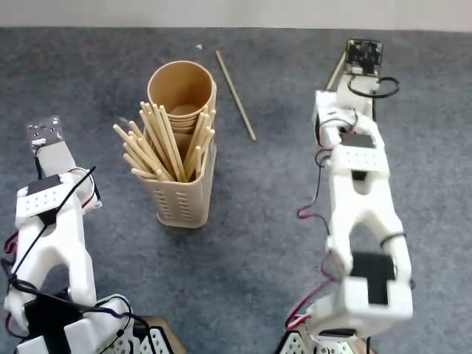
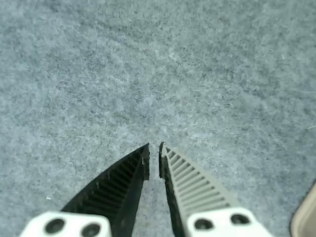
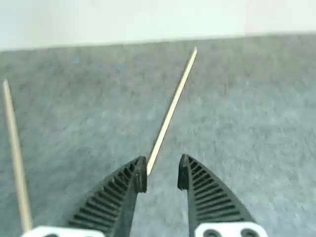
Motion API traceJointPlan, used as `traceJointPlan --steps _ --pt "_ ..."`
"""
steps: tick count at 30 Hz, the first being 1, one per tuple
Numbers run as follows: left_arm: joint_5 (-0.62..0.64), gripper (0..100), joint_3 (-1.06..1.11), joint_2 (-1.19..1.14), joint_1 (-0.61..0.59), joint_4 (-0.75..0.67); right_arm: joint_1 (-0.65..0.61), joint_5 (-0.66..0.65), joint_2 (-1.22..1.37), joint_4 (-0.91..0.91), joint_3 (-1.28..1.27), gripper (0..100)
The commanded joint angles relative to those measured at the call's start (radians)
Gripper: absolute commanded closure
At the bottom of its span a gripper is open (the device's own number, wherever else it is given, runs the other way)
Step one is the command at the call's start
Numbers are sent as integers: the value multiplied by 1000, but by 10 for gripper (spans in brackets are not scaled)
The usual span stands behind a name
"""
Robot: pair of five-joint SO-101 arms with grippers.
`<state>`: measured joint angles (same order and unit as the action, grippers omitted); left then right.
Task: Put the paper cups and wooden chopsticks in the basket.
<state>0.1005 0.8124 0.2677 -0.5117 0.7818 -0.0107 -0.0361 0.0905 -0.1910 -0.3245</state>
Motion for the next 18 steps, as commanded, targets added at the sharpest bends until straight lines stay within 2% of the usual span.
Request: traceJointPlan --steps 1,18 --pt "14 926 -4 42 10 -6 15 0 162 124 107 880" --pt "14 926 -4 42 10 -6 -18 -6 886 125 742 882"
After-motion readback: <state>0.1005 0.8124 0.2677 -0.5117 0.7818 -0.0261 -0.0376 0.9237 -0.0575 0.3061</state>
